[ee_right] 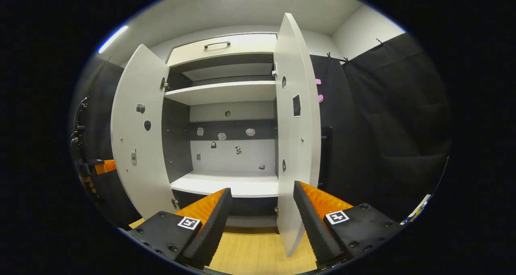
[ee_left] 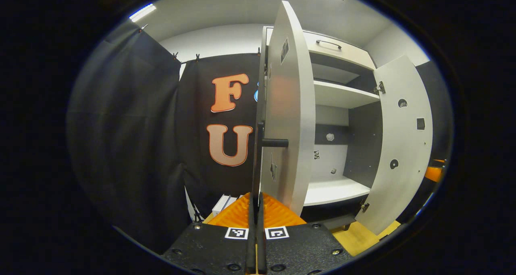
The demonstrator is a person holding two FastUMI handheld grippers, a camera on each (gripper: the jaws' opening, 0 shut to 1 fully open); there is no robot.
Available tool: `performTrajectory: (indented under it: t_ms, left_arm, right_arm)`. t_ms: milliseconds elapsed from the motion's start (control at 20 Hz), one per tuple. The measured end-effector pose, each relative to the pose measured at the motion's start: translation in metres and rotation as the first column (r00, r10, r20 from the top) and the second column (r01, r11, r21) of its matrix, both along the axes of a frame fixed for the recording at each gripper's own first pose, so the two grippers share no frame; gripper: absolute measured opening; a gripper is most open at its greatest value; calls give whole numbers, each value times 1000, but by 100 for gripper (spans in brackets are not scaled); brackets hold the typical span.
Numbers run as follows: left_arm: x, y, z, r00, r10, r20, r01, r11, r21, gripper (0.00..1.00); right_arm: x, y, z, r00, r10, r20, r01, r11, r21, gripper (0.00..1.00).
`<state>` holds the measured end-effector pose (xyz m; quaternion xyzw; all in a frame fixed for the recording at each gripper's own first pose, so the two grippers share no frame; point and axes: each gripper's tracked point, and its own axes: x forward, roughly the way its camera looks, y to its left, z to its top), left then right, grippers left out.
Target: Open the right door of the double-door shoe cabinet with the right hand, and open the left door with the left hand.
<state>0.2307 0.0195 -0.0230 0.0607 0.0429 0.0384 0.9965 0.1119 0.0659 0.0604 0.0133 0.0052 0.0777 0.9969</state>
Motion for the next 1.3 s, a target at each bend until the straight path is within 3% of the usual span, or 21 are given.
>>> performTrajectory:
  t_ms: [250,300,550,600,800,1100,1300]
  left_arm:
    - [-5,15,0,998,54,-15,-54,998,22,5]
    - [-7,17,-1,998,60,-19,-60,998,24,1]
    - [-18,5,3,999,44,-20,-44,999,-15,4]
    - [-19,2,5,999,47,-13,-48,999,-21,0]
    - [-27,-9,10,999,45,0,-45,998,-40,0]
    - [-34,-16,18,998,52,19,-51,998,-23,0]
    - [-35,-23,13,1000,27,-2,-27,999,-39,14]
  right_arm:
    - [-1,-3,1,1000,-6,-6,6,1000,8,97]
    - [-1,-6,2,1000,-9,-5,9,1000,9,97]
    - [-1,-6,3,1000,-11,-3,11,1000,9,97]
    - [-1,-5,3,1000,-10,-4,10,1000,9,97]
    - [-4,-6,4,1000,-7,-3,7,1000,4,97]
    - [-9,-6,6,1000,-10,2,10,1000,2,97]
    - [-12,-9,6,1000,-25,3,25,1000,-4,97]
